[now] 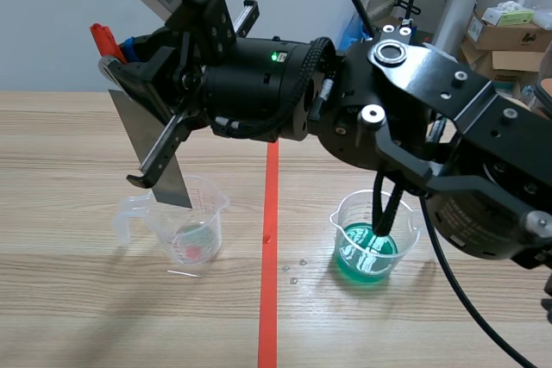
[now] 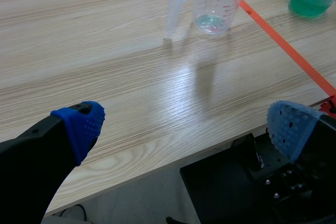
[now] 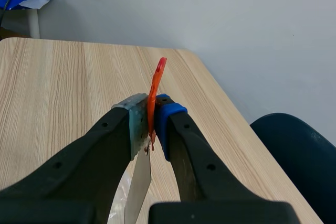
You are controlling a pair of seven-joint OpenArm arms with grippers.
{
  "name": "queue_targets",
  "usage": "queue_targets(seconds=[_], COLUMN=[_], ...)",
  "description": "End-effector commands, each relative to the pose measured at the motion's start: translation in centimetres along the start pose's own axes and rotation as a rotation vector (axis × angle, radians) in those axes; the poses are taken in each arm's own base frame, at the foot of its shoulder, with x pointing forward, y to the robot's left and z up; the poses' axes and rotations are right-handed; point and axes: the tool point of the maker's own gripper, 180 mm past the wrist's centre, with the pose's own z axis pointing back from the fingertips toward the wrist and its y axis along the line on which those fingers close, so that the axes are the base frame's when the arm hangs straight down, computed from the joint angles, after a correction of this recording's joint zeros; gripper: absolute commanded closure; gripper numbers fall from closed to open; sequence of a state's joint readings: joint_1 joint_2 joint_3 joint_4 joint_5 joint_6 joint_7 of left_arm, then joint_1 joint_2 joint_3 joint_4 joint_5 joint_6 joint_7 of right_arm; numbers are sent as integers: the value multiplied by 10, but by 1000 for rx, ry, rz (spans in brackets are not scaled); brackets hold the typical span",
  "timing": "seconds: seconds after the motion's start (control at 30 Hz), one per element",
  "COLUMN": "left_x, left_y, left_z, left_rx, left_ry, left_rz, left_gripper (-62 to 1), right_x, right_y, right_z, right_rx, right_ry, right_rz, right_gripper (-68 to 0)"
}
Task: Do the redox reaction experiment
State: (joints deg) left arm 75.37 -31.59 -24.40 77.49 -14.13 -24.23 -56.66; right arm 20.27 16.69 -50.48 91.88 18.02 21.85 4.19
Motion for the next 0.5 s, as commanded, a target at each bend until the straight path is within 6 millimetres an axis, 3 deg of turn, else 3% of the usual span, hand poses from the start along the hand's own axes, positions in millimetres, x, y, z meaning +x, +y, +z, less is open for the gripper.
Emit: queue_targets(seconds=[0.0, 0.47], left_x=[6, 5], left_y=[-1, 0], left_z=[-1, -1], left_rx=[-1, -1], left_ry=[-26, -25], left_rz=[5, 5], left_gripper=[-623, -623], right_x=[16, -17], right_y=[-7, -18], right_z=[-1, 1], right_rx=[-11, -49], right_ry=[-50, -66], right_rz=[19, -45], right_gripper=[-13, -13])
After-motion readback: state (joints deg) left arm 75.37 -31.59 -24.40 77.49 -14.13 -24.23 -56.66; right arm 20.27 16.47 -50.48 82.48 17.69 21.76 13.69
